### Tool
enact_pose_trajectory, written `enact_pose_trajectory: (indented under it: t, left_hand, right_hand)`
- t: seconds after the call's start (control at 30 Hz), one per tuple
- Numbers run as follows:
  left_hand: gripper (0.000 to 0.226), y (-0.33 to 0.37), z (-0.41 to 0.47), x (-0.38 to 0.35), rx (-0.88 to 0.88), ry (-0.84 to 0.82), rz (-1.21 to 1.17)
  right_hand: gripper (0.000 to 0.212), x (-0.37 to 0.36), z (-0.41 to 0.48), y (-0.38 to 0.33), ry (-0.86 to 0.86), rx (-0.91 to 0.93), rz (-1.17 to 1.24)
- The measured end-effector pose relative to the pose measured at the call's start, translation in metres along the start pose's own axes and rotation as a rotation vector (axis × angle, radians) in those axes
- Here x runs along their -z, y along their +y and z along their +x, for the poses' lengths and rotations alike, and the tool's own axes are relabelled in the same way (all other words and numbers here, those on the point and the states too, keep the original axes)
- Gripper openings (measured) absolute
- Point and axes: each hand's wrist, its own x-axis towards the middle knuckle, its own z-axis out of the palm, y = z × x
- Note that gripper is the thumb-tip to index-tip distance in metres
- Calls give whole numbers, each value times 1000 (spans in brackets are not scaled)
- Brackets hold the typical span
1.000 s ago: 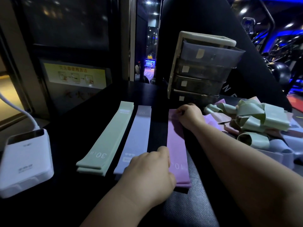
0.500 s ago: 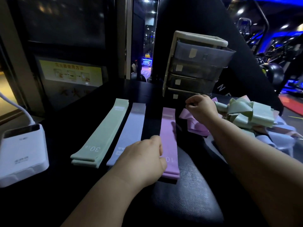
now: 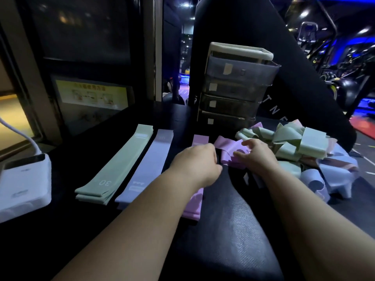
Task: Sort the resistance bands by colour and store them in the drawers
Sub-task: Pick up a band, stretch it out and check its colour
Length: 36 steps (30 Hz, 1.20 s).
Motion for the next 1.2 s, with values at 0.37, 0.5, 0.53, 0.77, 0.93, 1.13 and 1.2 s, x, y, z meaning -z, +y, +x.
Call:
enact_pose_trajectory:
  t: [0.37,0.5,0.53,0.77,0.93,1.13,1.2]
  left_hand:
    - [17,11,59,-19,55,52,-45]
    - [29,5,58,-24,42,152,-166]
    - [36,6,57,-22,25,177,-215]
    - [50,7,51,-20,-125,208,-626]
    - [29,9,43,-16,-258,142,-803]
    - [11,11,38,-15,-234,189,-954]
    - [10,10,38,-14,-233,164,-984]
  right_hand:
    - [15,3,-3,-5,5,85,-15]
    - [6,22,-5,-12,67,152,147]
    - [7,28,-6,-14,60,165,235]
    - [27,54,-29,-30,-227,205,891]
    - [21,68,-39,-34,-357,229,1021]
    - [17,72,-42,-31,-303,210,927]
    - [15,75,-41,-28,-283,198,845]
